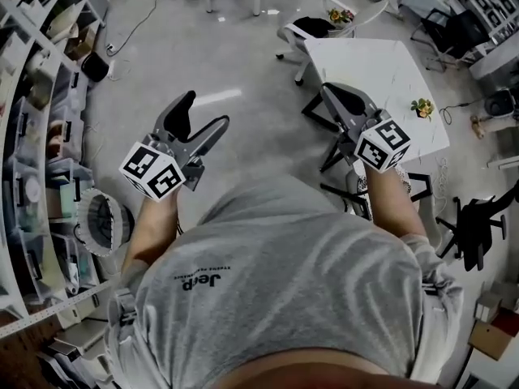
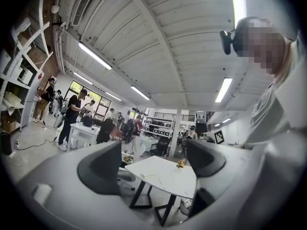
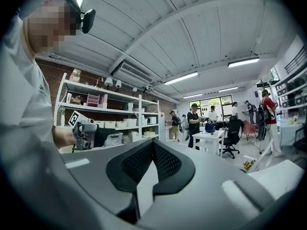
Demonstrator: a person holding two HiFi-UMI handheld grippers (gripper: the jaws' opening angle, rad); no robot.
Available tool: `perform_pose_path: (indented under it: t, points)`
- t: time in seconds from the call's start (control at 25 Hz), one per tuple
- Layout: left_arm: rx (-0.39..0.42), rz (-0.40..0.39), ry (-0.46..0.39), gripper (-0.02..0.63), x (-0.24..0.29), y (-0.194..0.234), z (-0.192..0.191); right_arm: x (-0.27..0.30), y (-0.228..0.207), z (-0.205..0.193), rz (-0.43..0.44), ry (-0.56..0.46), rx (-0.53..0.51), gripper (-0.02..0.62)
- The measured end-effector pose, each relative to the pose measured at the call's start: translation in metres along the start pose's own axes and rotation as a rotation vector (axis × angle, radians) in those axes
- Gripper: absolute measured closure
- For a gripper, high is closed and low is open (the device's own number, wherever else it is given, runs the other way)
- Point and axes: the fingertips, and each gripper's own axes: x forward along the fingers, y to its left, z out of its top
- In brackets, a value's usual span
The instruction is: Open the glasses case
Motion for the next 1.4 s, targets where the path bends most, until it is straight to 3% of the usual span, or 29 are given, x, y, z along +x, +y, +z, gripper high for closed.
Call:
perform_pose_path:
  t: [0.4, 0.8, 1.0, 1.2, 1.4]
  points:
    - [-0.041, -0.02, 0.036, 0.153, 0.023, 0.112, 0.008, 0.117, -0.02, -0.019, 0.01, 0.054, 0.047, 0.594]
    - [-0.077, 0.015, 0.063, 0.153, 0.068, 0.156, -0.005, 0.153, -0.076, -0.039, 0.033, 0.096, 0.072, 0.594]
    - [-0.054, 0.071, 0.064, 0.153, 0.116, 0.162, -0.018, 0.163, -0.138, -0.052, 0.111, 0.077, 0.086, 0.594]
    - [-0.05, 0.208, 0.071, 0.153, 0.172, 0.184, -0.017, 0.192, -0.209, -0.052, 0.224, 0.063, 0.096, 0.594]
    - [-0.042, 0.29, 0.076, 0.153, 0.23, 0.191, -0.02, 0.21, -0.28, -0.052, 0.319, 0.069, 0.078, 0.594]
